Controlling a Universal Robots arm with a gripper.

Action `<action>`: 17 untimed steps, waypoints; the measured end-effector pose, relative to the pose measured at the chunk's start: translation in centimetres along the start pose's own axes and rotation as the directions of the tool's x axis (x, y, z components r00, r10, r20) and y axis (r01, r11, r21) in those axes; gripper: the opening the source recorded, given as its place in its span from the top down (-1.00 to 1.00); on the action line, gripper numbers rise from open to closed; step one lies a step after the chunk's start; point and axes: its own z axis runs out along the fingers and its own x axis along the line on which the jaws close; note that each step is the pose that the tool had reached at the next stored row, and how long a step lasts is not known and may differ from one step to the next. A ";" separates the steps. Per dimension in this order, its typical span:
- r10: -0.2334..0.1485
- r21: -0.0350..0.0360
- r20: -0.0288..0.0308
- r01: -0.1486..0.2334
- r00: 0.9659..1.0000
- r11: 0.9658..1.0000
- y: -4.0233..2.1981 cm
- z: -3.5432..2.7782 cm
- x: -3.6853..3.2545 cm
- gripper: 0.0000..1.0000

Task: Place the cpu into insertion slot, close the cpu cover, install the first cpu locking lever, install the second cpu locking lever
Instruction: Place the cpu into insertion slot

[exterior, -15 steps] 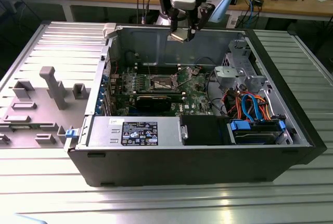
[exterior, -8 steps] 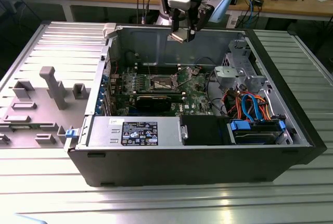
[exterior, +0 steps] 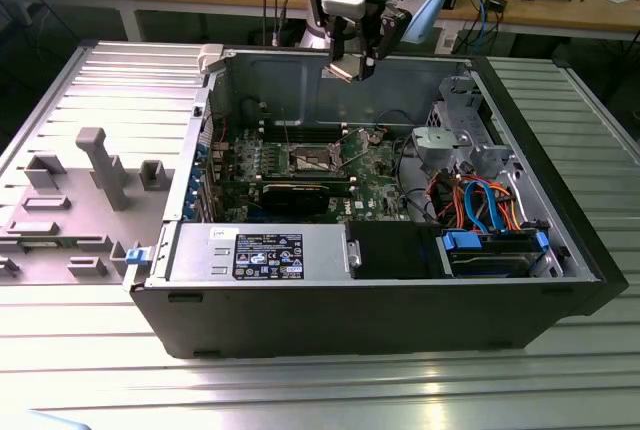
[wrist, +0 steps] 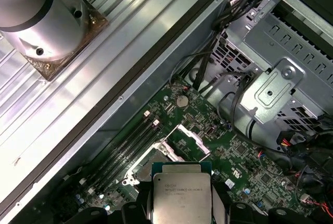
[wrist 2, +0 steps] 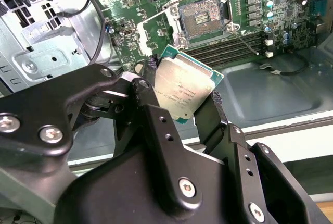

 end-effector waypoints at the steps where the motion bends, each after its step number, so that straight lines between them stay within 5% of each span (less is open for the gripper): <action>1: 0.000 0.000 0.000 0.000 1.000 1.000 0.00 0.00 0.00 -0.09; 7: 0.001 0.000 0.000 -0.001 1.000 1.000 0.00 0.00 0.00 -0.09; 17: 0.133 -0.003 0.012 -0.133 0.991 0.991 -0.01 0.11 0.00 -0.09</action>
